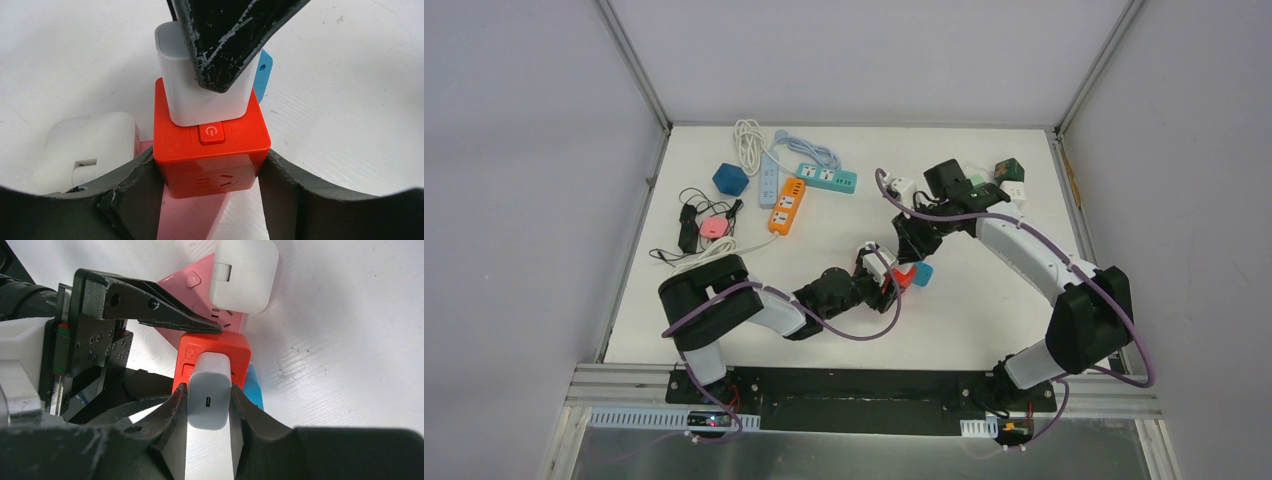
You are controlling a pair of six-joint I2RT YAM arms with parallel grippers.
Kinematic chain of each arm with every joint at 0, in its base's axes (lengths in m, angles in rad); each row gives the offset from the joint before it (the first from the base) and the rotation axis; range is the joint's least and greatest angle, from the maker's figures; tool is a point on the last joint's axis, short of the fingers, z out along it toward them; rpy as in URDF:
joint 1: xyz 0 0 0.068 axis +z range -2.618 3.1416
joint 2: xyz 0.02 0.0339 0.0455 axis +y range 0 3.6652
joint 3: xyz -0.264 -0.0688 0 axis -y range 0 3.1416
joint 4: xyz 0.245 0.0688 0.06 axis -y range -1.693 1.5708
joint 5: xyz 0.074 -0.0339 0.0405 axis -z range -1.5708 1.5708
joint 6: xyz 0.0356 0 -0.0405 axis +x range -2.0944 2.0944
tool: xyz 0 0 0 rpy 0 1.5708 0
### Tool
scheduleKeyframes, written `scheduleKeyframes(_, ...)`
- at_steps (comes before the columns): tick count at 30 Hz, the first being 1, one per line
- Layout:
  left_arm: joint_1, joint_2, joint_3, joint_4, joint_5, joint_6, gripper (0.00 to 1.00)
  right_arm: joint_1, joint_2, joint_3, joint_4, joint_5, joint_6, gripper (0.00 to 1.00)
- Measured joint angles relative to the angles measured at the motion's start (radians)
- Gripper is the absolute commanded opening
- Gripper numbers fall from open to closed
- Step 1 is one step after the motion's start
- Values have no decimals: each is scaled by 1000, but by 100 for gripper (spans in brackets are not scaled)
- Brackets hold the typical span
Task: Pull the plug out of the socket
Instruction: Remove the plug from the socket.
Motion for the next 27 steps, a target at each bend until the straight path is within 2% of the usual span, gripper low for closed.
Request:
scheduleKeyframes(7, 10, 1, 0, 5, 21, 0, 0, -10, 5, -2, 3, -27, 5, 0)
scheduleKeyframes(17, 11, 1, -3, 8, 22, 0, 0, 27, -7, -2, 10, 40, 6, 0)
scheduleKeyframes(27, 11, 8, 2, 10, 31, 0, 0, -13, -9, -16, 15, -17, 21, 0)
